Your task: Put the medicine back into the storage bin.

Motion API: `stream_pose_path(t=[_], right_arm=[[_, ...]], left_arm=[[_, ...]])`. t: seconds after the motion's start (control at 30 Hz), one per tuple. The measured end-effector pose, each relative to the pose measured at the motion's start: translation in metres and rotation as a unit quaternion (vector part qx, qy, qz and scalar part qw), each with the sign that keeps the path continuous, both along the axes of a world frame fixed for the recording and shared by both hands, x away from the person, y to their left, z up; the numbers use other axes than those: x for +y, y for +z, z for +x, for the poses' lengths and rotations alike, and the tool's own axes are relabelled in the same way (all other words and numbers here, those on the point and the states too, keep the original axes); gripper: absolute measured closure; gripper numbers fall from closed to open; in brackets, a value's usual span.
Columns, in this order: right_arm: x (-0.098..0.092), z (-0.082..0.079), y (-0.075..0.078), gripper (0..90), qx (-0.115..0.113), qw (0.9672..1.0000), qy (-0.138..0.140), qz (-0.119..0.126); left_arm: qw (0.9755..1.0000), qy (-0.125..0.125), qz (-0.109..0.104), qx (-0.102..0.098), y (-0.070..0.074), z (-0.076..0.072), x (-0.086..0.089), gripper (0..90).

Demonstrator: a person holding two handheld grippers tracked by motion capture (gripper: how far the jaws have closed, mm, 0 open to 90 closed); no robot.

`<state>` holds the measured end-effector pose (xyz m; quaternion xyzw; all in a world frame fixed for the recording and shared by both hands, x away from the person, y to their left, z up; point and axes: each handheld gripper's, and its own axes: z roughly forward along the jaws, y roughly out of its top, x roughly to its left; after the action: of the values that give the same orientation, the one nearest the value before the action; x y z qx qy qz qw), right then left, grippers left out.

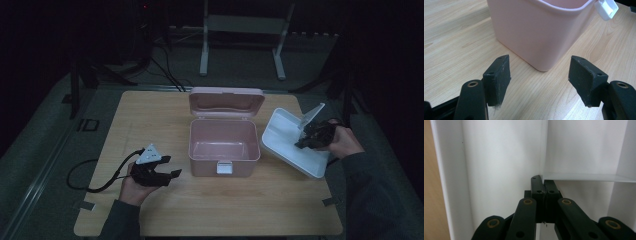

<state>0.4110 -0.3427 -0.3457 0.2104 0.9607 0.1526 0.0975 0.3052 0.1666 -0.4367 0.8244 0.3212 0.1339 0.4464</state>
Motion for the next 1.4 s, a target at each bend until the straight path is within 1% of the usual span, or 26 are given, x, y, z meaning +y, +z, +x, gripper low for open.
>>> stream_pose_path(t=[0.13, 0.27, 0.47, 0.7, 0.83, 1.03, 1.2, 1.3, 1.4], right_arm=[[0.015, -0.006, 0.003, 89.7, 0.000, 0.9996, 0.028, -0.005], [0.031, -0.009, 0.008, 89.7, -0.005, 0.9986, 0.053, -0.002], [0.055, -0.011, 0.017, 89.7, -0.010, 0.9957, 0.091, 0.007], [0.079, -0.009, 0.025, 89.7, -0.014, 0.9926, 0.120, 0.011], [0.094, -0.007, 0.029, 89.7, -0.011, 0.9908, 0.135, 0.004], [0.118, -0.002, 0.034, 89.7, -0.007, 0.9875, 0.155, -0.027], [0.133, 0.001, 0.037, 89.7, -0.002, 0.9851, 0.168, -0.036], [0.142, 0.002, 0.039, 89.7, -0.006, 0.9834, 0.177, -0.041], [0.152, 0.002, 0.041, 89.7, -0.006, 0.9817, 0.186, -0.041]], left_arm=[[1.0000, -0.001, 0.001, 0.002, -0.001, 0.000, -0.001, 33.8], [1.0000, 0.000, 0.000, 0.001, 0.000, 0.000, 0.000, 33.8], [1.0000, 0.000, 0.000, 0.000, 0.000, 0.000, 0.000, 33.8], [1.0000, 0.000, 0.000, 0.000, 0.000, 0.000, 0.000, 33.8], [1.0000, 0.000, 0.000, 0.000, 0.000, 0.000, 0.000, 33.7], [1.0000, 0.000, 0.001, -0.002, 0.000, 0.000, 0.001, 33.8], [1.0000, 0.001, -0.001, -0.001, 0.000, 0.000, 0.002, 33.8], [1.0000, 0.001, -0.001, 0.000, 0.000, 0.000, 0.002, 33.8], [1.0000, 0.001, -0.001, -0.001, 0.000, 0.000, 0.002, 33.8]])
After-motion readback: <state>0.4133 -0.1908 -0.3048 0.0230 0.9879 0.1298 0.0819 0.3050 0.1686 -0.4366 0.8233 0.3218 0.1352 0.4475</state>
